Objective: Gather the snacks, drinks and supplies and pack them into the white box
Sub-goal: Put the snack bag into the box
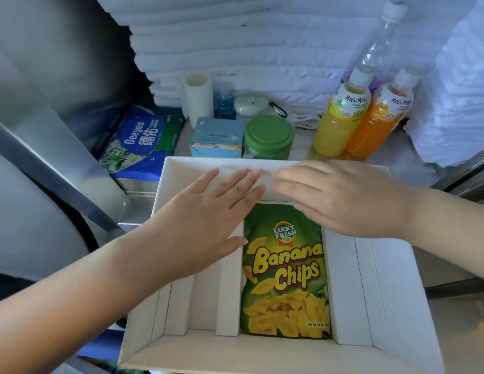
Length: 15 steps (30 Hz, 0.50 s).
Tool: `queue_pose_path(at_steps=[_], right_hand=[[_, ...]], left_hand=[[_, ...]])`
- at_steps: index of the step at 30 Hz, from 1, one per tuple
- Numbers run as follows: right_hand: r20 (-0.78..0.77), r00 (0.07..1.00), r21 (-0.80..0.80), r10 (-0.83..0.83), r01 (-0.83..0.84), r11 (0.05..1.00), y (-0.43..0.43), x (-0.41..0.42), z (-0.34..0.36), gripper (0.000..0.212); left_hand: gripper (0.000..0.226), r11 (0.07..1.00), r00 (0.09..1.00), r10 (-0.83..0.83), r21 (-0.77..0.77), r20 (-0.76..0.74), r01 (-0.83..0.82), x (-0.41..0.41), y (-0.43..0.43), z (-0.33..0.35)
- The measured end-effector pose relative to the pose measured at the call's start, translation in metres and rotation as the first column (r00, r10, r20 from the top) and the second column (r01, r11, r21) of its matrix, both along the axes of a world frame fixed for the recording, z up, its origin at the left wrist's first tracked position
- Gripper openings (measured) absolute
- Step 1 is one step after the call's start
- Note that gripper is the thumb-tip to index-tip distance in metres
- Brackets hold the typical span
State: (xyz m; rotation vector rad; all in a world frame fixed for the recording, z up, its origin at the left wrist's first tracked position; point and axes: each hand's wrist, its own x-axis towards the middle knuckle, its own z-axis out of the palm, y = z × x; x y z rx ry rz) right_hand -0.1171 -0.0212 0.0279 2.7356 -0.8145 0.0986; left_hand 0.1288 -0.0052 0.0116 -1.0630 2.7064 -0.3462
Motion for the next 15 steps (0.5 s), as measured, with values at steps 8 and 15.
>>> queue_pose_path(at_steps=[8,15], right_hand=[[0.08,0.971,-0.114,0.226,-0.216,0.97,-0.028,0.014,0.022,0.03],[0.205,0.956,-0.111,0.21,-0.191,0.975,-0.072,0.066,0.041,0.029]], left_hand=[[0.049,0.989,0.91,0.106,-0.048,-0.401,-0.136,0.015,0.007,0.026],[0.041,0.851,0.631,0.375,-0.018,-0.68,-0.525,0.033,-0.033,0.03]])
